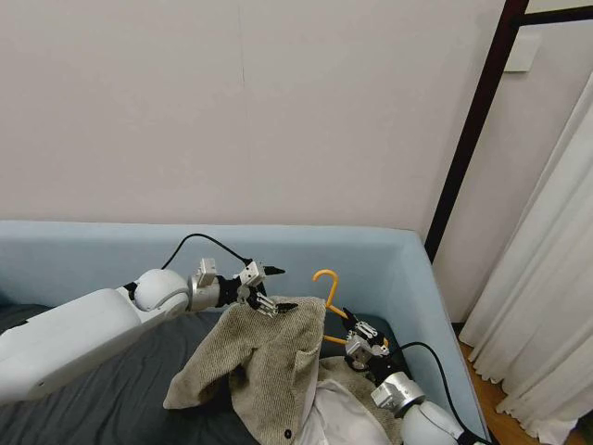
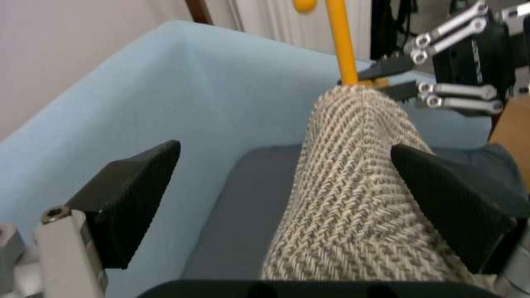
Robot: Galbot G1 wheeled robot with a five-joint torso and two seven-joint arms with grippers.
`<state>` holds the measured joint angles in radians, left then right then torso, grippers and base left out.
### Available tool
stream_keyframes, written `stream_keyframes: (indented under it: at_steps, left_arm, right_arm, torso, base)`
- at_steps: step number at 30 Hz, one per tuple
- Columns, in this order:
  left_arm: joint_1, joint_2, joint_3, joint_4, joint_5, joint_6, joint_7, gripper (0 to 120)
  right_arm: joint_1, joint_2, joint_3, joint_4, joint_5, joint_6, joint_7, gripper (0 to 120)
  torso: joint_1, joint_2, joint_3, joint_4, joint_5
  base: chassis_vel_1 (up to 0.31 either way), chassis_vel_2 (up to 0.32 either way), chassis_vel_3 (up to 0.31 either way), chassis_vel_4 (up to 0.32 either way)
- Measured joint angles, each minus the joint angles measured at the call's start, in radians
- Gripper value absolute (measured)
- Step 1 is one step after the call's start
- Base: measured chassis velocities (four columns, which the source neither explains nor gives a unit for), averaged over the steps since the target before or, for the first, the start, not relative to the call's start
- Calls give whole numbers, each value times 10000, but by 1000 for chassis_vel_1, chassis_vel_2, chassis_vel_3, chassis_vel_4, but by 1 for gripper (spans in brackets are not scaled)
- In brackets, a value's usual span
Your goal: Pick up the clothes from the sofa and hang them on the clothes hanger.
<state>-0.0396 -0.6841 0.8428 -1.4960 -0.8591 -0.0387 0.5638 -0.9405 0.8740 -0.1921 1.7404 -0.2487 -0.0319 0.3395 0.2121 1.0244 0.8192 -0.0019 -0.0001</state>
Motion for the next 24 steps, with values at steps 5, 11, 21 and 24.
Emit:
stream_keyframes:
  at_steps: [5, 11, 21, 24]
  left_arm:
    - [-120, -181, 276, 311, 328, -115, 267, 98]
    - [16, -156, 285, 377, 443, -206, 426, 77]
    - [281, -74, 147, 534, 123, -500, 1593, 40]
    - [347, -58, 109, 538, 23, -545, 1624, 30]
  right_arm:
    - [-12, -55, -32, -2, -269, 110, -23, 5]
    - [79, -58, -151, -83, -363, 183, -76, 5]
    - [178, -64, -272, -179, -401, 465, -209, 5]
    - [181, -49, -285, -210, -464, 527, -206, 5]
  torso:
    - [0, 0, 1, 3, 0]
    - [-1, 1, 0, 5, 0]
    - [0, 1, 0, 4, 0]
    - [0, 1, 0, 3, 0]
  base:
    - [0, 0, 0, 0]
    - [0, 0, 0, 0]
    - [0, 0, 0, 0]
    - [0, 0, 0, 0]
